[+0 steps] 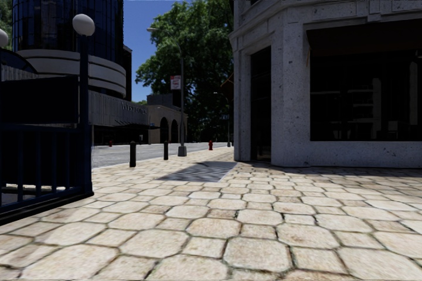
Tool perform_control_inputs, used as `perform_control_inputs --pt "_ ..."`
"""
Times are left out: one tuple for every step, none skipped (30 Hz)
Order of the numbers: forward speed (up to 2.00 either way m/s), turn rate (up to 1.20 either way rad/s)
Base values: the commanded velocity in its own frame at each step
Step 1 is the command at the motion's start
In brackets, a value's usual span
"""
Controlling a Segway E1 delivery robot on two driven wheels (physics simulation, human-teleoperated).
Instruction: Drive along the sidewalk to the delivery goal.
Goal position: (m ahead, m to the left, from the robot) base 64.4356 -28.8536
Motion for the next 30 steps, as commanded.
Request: perform_control_inputs --pt "2.00 0.28" --pt "2.00 0.28" --pt "2.00 0.28" --pt "2.00 0.28" --pt "2.00 0.28" --pt "2.00 0.27" --pt "2.00 0.16" --pt "2.00 0.00" --pt "2.00 0.00" --pt "2.00 0.00" --pt "2.00 0.00" --pt "2.00 0.00" --pt "2.00 0.00" --pt "2.00 0.00" --pt "2.00 0.00" --pt "2.00 0.00" --pt "2.00 0.00" --pt "2.00 0.00" --pt "2.00 0.00" --pt "2.00 0.00" --pt "2.00 0.00" --pt "2.00 0.00" --pt "2.00 0.00" --pt "2.00 0.00" --pt "2.00 0.00" --pt "2.00 0.00" --pt "2.00 0.00" --pt "2.00 0.00" --pt "2.00 0.00" --pt "2.00 0.00"
